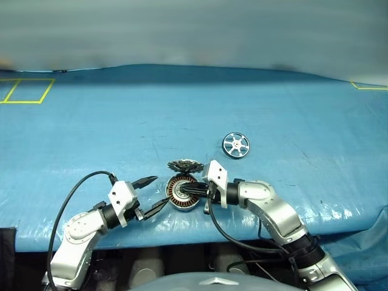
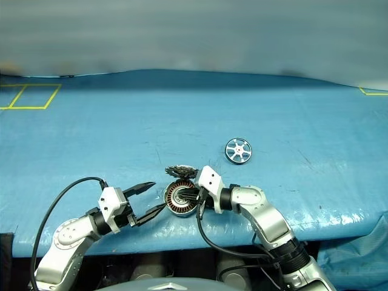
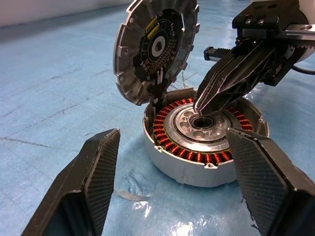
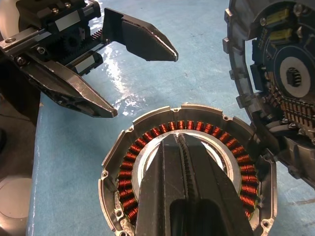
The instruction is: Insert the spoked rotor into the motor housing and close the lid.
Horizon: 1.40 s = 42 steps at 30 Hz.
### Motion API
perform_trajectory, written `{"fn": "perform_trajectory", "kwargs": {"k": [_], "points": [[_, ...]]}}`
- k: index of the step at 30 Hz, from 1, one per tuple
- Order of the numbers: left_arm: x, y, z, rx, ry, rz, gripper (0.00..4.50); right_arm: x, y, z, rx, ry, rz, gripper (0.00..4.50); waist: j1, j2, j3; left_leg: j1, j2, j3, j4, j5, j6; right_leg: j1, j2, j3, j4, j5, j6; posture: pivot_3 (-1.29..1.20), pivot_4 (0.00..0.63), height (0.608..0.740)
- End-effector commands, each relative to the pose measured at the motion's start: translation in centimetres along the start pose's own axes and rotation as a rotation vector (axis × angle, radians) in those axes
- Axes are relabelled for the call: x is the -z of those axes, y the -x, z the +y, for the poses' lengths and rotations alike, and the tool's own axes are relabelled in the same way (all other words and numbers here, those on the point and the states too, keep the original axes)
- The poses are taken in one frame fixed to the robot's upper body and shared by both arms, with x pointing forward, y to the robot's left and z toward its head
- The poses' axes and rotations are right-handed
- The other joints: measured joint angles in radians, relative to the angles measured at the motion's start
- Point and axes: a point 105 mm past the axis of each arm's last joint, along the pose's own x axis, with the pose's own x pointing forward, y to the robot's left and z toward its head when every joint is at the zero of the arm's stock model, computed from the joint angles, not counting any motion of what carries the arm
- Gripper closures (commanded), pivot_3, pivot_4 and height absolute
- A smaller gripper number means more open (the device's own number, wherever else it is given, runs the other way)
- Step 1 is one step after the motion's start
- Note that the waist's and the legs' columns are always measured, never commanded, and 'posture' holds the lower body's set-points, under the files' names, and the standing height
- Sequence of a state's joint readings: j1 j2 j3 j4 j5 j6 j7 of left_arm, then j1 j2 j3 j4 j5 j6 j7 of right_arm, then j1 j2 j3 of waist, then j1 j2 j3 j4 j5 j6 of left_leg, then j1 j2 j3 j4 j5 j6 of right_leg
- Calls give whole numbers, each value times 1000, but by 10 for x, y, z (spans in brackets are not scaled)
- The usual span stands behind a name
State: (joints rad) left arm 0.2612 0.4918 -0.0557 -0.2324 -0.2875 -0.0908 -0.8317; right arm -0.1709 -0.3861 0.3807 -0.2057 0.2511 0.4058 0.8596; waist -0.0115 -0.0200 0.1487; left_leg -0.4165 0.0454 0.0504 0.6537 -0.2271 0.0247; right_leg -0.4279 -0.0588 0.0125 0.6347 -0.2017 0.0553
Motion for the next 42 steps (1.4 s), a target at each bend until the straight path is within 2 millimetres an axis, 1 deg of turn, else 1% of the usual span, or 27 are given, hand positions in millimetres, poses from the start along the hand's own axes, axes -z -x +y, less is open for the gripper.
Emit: {"fn": "perform_trajectory", "kwargs": {"k": [1,4,9,12,21,30,32,34,36,39,42], "points": [[-7,-2,-2,6,-11,-30,807,-5,0,3,-13,31,-1,4453,0,0,0,0,0,0,0,0,0,0,0,0,0,0,0,0,150,740],[-8,-3,-3,7,-12,-32,807,7,-2,0,5,43,64,4453,0,0,0,0,0,0,0,0,0,0,0,0,0,0,0,0,150,740],[-9,-4,-4,7,-14,-31,807,16,-2,0,7,61,123,4453,-1,0,0,1,0,0,0,0,0,0,0,0,0,0,0,0,150,740],[-10,-4,-4,8,-15,-31,807,23,-1,-3,28,113,183,4453,0,0,0,1,0,0,0,0,0,0,0,0,0,0,0,0,150,740],[-11,-5,-5,8,-11,-33,807,27,1,-5,37,275,293,4453,0,-1,-2,2,0,0,0,0,0,1,-1,0,0,0,0,0,150,740],[-10,-6,-5,10,-5,-34,807,34,4,-8,53,300,340,4453,-1,-1,-4,3,1,0,0,0,0,1,-1,0,0,0,0,0,150,740],[-9,-6,-5,12,-3,-34,807,31,4,-7,53,287,313,4453,-1,-1,-5,4,1,0,0,0,0,1,-1,0,0,0,0,0,150,740],[-9,-6,-4,13,0,-34,807,20,4,-4,52,250,242,4453,0,-2,-5,3,1,0,0,0,-1,1,-2,-1,0,0,0,0,150,740],[-8,-6,-5,19,6,-32,807,4,5,-1,47,207,140,4453,0,-2,-5,3,1,0,0,0,-1,1,-2,-1,0,0,0,0,150,740],[-7,-6,-4,18,7,-32,807,-14,9,3,33,145,28,4453,2,-2,-5,0,1,0,0,-1,-1,-1,-2,-1,-1,0,0,0,150,740],[-6,-6,-4,15,8,-31,807,-23,15,6,26,120,-20,4453,1,-2,-4,-3,0,0,0,-1,0,0,-2,-1,-1,3,-4,0,150,740]]}}
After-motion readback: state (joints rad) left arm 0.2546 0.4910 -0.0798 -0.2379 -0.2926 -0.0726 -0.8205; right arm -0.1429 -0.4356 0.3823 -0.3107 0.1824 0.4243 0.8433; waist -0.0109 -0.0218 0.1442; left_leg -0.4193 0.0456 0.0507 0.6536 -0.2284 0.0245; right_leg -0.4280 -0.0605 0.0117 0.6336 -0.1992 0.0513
